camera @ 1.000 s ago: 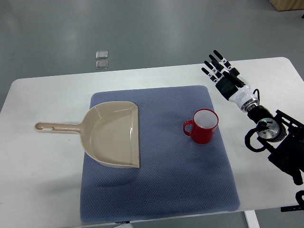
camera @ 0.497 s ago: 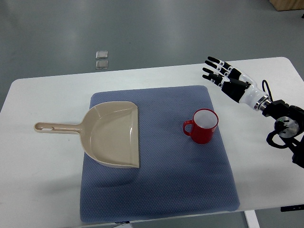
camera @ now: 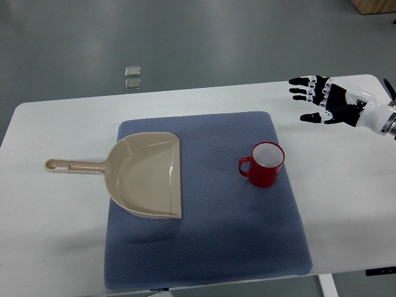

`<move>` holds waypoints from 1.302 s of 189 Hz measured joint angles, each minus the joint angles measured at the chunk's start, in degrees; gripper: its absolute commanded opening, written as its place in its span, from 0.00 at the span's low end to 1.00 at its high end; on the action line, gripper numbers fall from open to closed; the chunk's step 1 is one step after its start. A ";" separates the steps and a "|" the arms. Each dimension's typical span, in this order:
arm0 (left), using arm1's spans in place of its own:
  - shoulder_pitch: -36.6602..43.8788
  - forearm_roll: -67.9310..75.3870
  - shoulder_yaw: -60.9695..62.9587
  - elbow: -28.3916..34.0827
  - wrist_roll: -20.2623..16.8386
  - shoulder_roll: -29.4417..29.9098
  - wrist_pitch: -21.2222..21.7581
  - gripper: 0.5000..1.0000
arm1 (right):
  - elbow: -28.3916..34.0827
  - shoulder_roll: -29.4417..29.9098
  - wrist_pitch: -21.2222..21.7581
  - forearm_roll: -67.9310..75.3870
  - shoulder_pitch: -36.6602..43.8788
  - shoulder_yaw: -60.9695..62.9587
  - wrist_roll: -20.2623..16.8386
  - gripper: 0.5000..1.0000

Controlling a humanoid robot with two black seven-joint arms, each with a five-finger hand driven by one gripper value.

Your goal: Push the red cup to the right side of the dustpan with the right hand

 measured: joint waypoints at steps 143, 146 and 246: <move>0.00 -0.03 0.00 0.06 0.00 0.00 -0.02 1.00 | 1.86 3.30 -0.02 -13.26 -7.46 -0.57 8.13 0.86; 0.00 -0.03 0.00 0.06 0.00 0.00 -0.01 1.00 | 1.76 3.36 -0.02 -13.31 -7.55 -0.58 8.13 0.87; 0.00 -0.03 0.09 0.06 0.00 0.00 0.01 1.00 | -2.88 8.65 -0.02 -13.43 -8.37 -0.58 8.14 0.87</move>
